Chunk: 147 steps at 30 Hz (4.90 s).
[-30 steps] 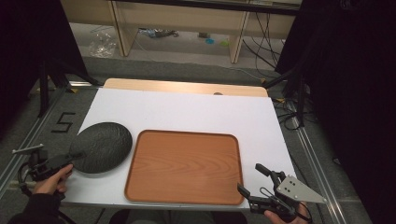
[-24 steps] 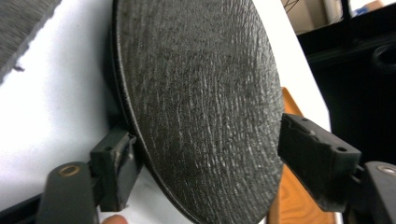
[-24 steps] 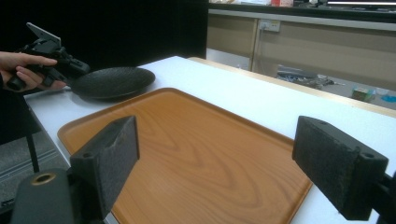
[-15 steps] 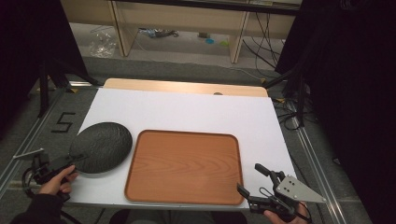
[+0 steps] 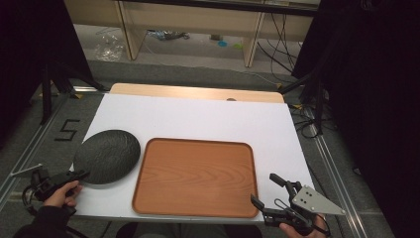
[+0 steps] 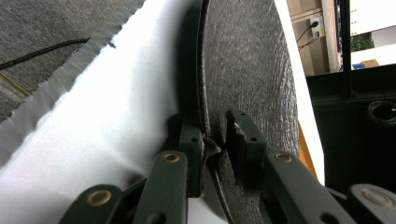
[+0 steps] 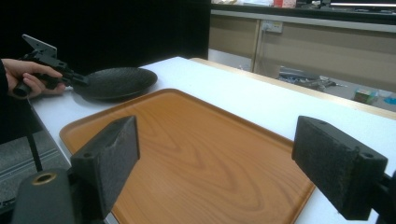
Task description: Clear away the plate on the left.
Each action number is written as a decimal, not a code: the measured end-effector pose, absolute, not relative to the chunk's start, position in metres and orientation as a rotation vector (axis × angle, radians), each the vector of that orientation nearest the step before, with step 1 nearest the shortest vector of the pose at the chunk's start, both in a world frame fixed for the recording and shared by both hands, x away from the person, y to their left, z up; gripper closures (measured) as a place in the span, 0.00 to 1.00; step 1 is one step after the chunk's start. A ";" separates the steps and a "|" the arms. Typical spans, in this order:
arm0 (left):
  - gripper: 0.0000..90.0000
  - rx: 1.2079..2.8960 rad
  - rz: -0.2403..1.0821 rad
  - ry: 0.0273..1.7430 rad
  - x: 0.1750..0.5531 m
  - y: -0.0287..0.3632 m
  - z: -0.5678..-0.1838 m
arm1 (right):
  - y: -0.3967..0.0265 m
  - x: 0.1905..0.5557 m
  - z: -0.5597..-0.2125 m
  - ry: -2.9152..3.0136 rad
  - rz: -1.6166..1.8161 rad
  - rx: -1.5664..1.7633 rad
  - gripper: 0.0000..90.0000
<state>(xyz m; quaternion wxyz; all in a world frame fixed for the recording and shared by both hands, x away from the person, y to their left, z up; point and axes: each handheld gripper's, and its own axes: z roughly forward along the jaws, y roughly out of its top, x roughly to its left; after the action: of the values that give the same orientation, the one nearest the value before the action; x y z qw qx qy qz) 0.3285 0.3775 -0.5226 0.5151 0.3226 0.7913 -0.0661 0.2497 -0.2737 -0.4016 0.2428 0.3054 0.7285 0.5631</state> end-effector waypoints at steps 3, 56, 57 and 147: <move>0.89 0.715 -0.198 1.866 0.327 0.382 -0.528 | -0.274 0.250 -0.402 1.985 1.546 0.827 0.18; 0.96 0.638 -0.077 1.826 0.324 0.382 -0.499 | -0.275 0.251 -0.402 1.979 1.548 0.837 0.19; 0.96 0.630 -0.075 1.819 0.324 0.382 -0.498 | -0.275 0.251 -0.402 1.979 1.548 0.837 0.19; 0.93 1.339 -0.442 1.509 0.358 0.163 -0.485 | -0.276 0.249 -0.401 1.987 1.576 0.873 0.18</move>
<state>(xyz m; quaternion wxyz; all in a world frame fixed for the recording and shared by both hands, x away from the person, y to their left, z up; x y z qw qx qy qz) 0.3577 0.1634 -0.4854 0.5127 0.5566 0.6273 -0.1840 0.2492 -0.2755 -0.4014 0.2277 0.3170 0.7214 0.5720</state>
